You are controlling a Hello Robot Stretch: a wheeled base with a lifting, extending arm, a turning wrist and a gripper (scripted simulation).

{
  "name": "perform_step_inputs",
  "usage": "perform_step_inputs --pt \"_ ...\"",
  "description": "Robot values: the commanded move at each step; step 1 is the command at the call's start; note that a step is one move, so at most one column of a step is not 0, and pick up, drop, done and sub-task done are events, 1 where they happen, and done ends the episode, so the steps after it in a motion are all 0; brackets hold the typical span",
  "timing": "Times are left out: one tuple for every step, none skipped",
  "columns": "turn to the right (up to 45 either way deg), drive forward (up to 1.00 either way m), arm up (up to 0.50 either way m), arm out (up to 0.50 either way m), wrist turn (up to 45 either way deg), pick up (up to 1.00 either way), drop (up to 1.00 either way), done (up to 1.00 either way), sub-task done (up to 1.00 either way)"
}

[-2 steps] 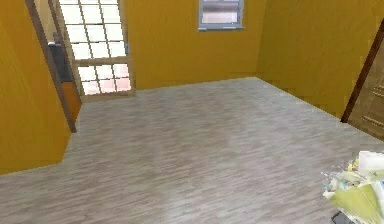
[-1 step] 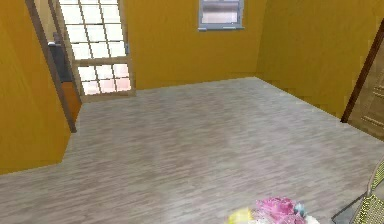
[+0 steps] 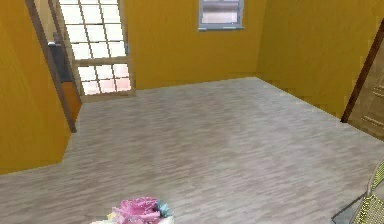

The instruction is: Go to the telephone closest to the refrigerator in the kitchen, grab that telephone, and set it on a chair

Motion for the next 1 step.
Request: perform_step_inputs --pt "-45.0 0.00 0.00 0.00 0.0 0.00 0.00 0.00 0.00"
